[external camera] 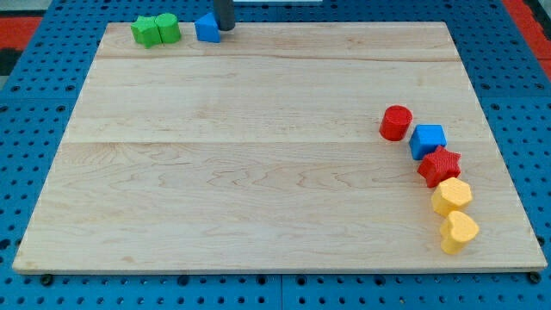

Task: Slide the blue cube and red circle up a bit

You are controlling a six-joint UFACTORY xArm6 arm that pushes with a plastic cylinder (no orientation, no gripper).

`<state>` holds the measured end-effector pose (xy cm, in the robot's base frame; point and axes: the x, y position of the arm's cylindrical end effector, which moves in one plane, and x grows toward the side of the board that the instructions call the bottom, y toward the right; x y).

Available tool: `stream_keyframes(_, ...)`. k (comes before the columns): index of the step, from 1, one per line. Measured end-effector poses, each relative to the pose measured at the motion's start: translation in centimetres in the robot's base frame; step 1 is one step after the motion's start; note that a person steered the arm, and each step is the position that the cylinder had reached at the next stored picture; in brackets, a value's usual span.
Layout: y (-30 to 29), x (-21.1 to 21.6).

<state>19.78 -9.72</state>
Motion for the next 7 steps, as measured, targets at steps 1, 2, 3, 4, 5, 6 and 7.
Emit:
stream_keyframes(1,-4.2,0.0)
stream_keyframes(2,-5.4,1.1)
stream_keyframes(3,-0.7,8.3)
stream_keyframes(4,6.0,13.8)
stream_keyframes(5,11.3,18.9)
stream_keyframes(6,15.5,19.5)
stream_keyframes(7,20.5,16.9)
